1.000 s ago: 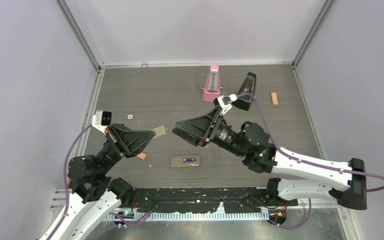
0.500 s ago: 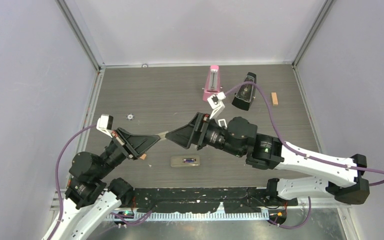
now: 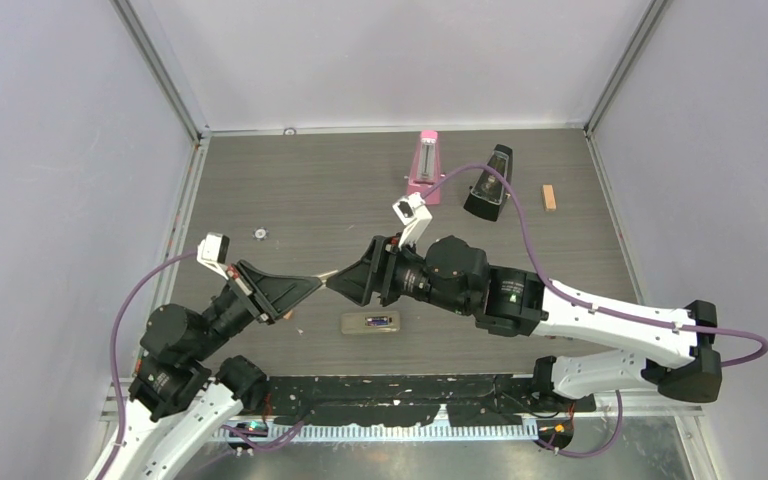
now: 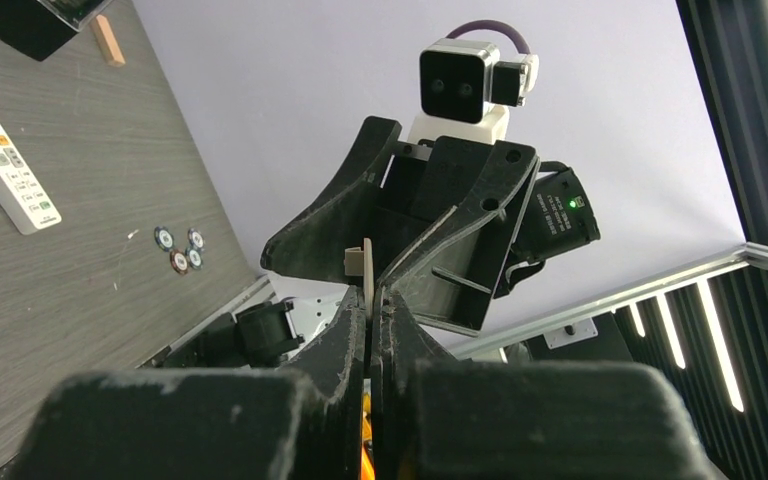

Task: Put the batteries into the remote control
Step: Load the battery cover into the remote control.

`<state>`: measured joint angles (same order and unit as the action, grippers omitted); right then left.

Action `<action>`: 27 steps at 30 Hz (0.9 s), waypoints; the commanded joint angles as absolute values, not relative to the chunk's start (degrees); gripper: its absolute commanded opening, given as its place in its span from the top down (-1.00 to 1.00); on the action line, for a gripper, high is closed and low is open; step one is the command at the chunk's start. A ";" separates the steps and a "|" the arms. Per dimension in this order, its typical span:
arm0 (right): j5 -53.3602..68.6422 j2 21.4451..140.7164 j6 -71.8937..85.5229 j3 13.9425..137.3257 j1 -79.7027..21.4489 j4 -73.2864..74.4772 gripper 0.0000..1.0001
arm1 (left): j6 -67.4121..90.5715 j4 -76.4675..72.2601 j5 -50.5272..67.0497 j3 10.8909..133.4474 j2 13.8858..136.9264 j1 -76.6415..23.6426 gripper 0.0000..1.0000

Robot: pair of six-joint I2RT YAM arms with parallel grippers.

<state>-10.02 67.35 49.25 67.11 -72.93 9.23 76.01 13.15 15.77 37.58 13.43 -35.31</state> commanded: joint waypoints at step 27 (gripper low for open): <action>-2.35 65.42 51.09 64.05 -71.77 0.35 0.88 | 76.20 11.05 20.08 35.82 13.17 -35.54 0.87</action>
